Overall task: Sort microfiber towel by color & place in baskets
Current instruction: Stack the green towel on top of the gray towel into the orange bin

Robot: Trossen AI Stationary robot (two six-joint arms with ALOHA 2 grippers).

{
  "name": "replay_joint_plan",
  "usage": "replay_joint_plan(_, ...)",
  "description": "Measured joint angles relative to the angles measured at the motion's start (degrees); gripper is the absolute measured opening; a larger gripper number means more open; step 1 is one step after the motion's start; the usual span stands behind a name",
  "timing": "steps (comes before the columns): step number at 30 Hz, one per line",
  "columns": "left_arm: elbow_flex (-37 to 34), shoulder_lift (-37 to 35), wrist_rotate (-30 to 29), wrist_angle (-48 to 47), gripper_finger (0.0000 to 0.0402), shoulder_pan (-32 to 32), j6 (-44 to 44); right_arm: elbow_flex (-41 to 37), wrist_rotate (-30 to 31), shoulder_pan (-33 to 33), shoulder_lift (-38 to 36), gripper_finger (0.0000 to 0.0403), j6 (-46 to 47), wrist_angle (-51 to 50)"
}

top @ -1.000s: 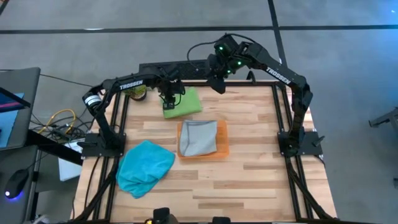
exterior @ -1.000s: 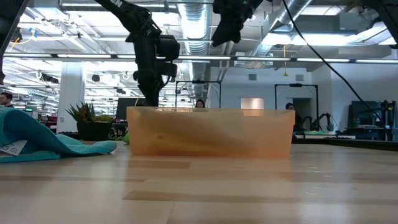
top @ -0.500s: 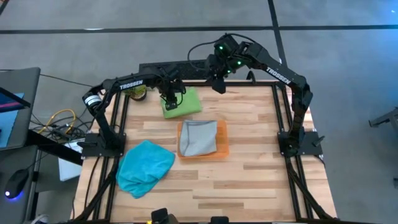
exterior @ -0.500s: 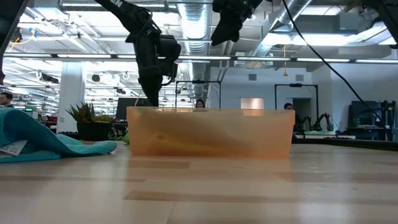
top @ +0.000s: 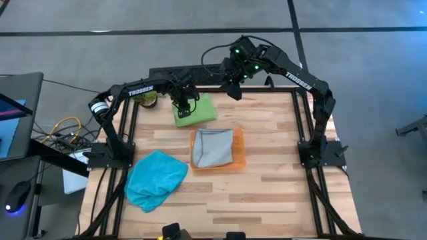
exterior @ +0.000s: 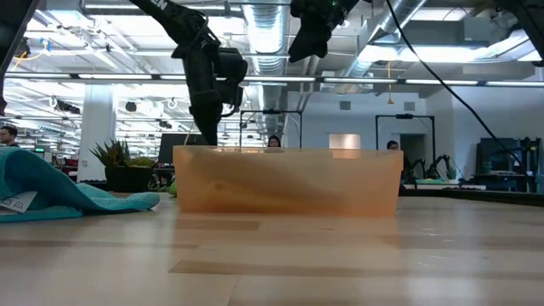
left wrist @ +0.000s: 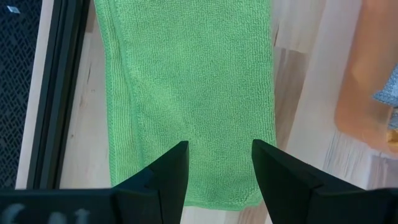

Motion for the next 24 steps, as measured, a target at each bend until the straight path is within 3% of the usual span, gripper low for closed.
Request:
replay_joint_plan(9,0.02,-0.02,-0.97,-0.36,0.0169,0.30,-1.07,-0.01,0.00,0.00,0.00,0.0182,0.03,0.00)
replay_joint_plan(18,0.04,0.00,4.50,1.37,0.0171,2.33,-4.99,-0.01,-0.01,0.00,0.00,0.0182,0.07,0.00)
replay_joint_plan(21,0.04,0.00,3.93,2.71,0.0192,2.34,-4.62,-0.01,0.00,0.00,0.00,0.0182,0.07,-0.02)
replay_joint_plan(24,0.04,0.00,3.57,3.79,0.0241,2.32,-4.03,-0.01,-0.01,-0.02,0.00,0.0182,0.07,0.00)
